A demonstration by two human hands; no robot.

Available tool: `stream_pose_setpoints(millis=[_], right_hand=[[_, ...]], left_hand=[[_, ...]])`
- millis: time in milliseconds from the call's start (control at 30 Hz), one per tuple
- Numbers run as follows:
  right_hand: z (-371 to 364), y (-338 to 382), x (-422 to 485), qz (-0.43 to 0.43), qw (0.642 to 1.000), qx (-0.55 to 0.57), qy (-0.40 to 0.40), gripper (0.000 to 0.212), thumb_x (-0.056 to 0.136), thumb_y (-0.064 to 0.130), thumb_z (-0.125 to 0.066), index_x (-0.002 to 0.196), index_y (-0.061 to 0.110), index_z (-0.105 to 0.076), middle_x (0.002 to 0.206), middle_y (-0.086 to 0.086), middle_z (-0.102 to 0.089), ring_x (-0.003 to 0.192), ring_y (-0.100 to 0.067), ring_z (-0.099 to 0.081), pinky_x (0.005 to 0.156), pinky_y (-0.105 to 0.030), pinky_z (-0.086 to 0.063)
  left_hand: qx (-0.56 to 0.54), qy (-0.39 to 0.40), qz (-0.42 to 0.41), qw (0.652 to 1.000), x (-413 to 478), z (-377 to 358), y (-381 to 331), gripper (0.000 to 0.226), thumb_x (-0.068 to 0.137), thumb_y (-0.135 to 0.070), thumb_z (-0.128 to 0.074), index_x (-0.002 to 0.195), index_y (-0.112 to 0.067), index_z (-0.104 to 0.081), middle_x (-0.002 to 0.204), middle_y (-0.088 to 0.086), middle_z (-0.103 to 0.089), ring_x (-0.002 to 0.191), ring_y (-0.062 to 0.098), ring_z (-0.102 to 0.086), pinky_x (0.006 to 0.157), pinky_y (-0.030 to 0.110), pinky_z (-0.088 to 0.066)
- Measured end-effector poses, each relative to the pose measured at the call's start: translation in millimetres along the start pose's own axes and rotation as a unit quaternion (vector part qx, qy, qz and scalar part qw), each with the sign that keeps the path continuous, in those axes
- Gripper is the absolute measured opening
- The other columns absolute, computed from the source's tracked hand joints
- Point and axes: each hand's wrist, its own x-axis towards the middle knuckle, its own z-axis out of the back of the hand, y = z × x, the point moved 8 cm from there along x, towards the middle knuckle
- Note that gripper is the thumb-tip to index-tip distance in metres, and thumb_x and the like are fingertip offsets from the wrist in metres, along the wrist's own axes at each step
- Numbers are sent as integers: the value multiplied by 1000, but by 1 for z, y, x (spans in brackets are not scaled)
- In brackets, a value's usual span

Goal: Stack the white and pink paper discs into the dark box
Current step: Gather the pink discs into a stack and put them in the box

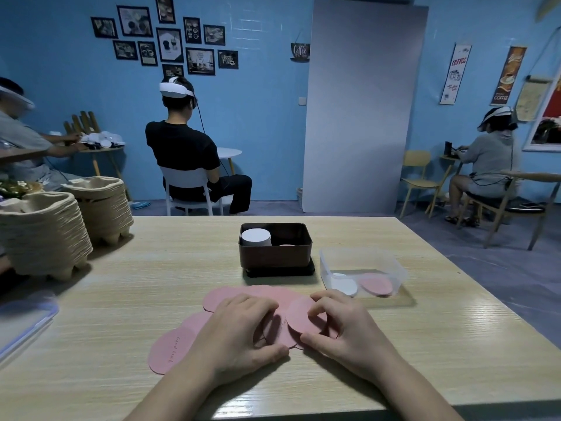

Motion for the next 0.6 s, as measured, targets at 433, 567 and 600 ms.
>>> stream_pose_setpoints(millis=[433,567,600], right_hand=[[1,0,0,-4,1000,-18,-9,38,76,65,-72,91,30,-64,122,23,-57,117,1,-55,91,-22,-49],[0,0,0,-3,1000,-27,-7,39,76,67,-71,91,31,-64,123,20,-58,118,3,-53,96,-22,-46],[0,0,0,-3,1000,-27,-7,39,76,66,-72,91,31,-64,123,20,-58,118,3,-53,96,-22,-46]], left_hand=[[-2,-6,-10,1000,-2,6,-7,63,78,-78,-57,124,-35,-57,108,-20,-61,104,3,-49,91,25,-40],[2,21,-10,1000,2,2,-7,73,69,-85,-61,122,-35,-57,112,-20,-62,109,4,-49,96,27,-41],[3,25,-9,1000,2,2,-7,74,67,-86,-62,121,-36,-57,112,-21,-62,109,3,-48,95,27,-42]])
